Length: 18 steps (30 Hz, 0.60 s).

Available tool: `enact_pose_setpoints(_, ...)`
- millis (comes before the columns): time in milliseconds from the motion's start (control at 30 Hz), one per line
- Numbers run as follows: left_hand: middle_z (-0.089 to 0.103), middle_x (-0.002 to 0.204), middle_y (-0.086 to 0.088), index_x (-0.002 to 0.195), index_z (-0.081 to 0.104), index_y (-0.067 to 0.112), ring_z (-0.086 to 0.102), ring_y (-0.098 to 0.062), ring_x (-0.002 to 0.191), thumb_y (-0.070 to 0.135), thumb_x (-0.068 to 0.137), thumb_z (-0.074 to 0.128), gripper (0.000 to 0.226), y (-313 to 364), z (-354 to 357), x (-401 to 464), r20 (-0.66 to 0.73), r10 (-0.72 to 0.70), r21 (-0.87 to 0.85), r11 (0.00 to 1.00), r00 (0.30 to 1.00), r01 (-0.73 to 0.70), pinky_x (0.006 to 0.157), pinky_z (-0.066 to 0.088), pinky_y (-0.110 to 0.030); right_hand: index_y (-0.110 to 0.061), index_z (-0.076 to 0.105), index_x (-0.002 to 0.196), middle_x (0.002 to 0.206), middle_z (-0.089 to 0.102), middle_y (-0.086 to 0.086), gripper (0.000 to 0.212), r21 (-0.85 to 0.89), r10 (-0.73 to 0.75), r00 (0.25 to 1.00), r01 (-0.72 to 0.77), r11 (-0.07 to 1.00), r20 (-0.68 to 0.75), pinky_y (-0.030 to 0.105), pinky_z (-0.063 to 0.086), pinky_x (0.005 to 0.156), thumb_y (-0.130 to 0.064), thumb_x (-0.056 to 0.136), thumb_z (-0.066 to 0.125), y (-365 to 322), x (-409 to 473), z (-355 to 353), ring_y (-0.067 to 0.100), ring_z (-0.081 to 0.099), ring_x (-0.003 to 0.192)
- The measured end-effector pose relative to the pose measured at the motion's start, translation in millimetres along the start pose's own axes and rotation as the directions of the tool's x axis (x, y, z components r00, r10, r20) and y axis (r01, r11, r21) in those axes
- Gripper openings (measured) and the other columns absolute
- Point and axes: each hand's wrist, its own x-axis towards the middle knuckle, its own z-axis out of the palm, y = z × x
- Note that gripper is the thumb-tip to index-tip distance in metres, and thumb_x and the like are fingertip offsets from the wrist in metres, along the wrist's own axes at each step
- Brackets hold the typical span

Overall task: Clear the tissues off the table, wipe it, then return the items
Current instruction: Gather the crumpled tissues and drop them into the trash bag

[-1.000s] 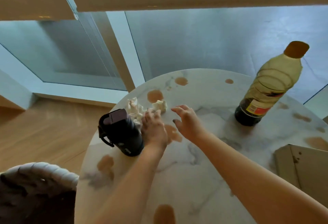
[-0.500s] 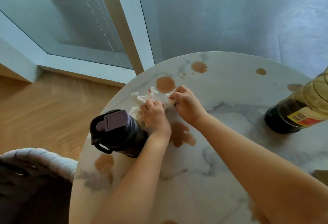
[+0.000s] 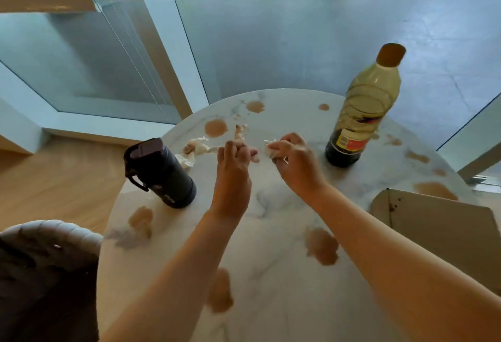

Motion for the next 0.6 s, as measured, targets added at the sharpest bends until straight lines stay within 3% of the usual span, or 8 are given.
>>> enact_pose_setpoints(100, 0.051, 0.103, -0.01, 0.096, 0.063, 0.008, 0.039, -0.014, 0.096, -0.012, 0.078, 0.061, 0.028, 44.3, -20.8, -39.4, -0.006, 0.046, -0.052, 0.998, 0.999, -0.046, 0.088, 0.041, -0.022, 0.002, 0.069, 0.097, 0.09, 0.057, 0.019, 0.026, 0.045, 0.012, 0.999, -0.01, 0.999, -0.04, 0.018, 0.044, 0.073, 0.011, 0.073, 0.065, -10.6, -50.5, -38.3, 0.029, 0.058, 0.079)
enact_pose_setpoints(233, 0.051, 0.104, -0.01, 0.1, 0.065, 0.008, 0.039, -0.013, 0.098, -0.002, 0.086, 0.057, 0.019, 108.7, -49.1, -117.2, 0.042, 0.079, -0.137, 0.988, 0.996, -0.073, 0.093, 0.029, -0.015, 0.0, 0.067, 0.102, 0.097, 0.055, 0.017, 0.028, 0.034, 0.036, 0.997, -0.033, 0.999, -0.067, 0.023, 0.049, 0.077, 0.006, 0.075, 0.067, -22.8, -144.8, -95.2, 0.025, 0.058, 0.084)
enact_pose_setpoints(367, 0.053, 0.098, -0.011, 0.093, 0.065, 0.011, 0.05, -0.024, 0.093, 0.002, 0.085, 0.06, 0.013, 162.6, -60.3, -210.9, 0.122, 0.139, -0.253, 0.962, 0.983, -0.105, 0.086, 0.036, -0.019, -0.002, 0.069, 0.098, 0.095, 0.058, 0.017, 0.026, -0.009, 0.076, 0.991, -0.078, 0.997, -0.108, 0.019, 0.045, 0.073, 0.001, 0.073, 0.072, -20.7, -256.6, -141.4, 0.022, 0.058, 0.081)
enact_pose_setpoints(500, 0.054, 0.092, -0.007, 0.091, 0.059, 0.02, 0.056, -0.023, 0.085, 0.012, 0.084, 0.06, 0.011, 207.3, -56.6, -299.7, 0.215, 0.231, -0.463, 0.879, 0.949, -0.109, 0.078, 0.046, -0.026, -0.004, 0.069, 0.099, 0.098, 0.059, 0.013, 0.026, 0.013, 0.279, 0.952, -0.279, 0.96, -0.128, 0.019, 0.048, 0.071, -0.002, 0.074, 0.073, -8.9, -371.1, -167.8, 0.018, 0.057, 0.08)
enact_pose_setpoints(600, 0.055, 0.094, -0.011, 0.094, 0.063, 0.012, 0.057, -0.02, 0.086, 0.005, 0.083, 0.061, 0.013, 236.5, -55.4, -358.4, 0.33, 0.327, -0.554, 0.827, 0.886, -0.099, 0.077, 0.049, -0.022, -0.004, 0.068, 0.101, 0.096, 0.055, 0.006, 0.025, 0.062, 0.459, 0.879, -0.455, 0.888, -0.129, 0.003, 0.043, 0.07, 0.0, 0.076, 0.07, -7.3, -452.5, -184.9, 0.013, 0.054, 0.075)
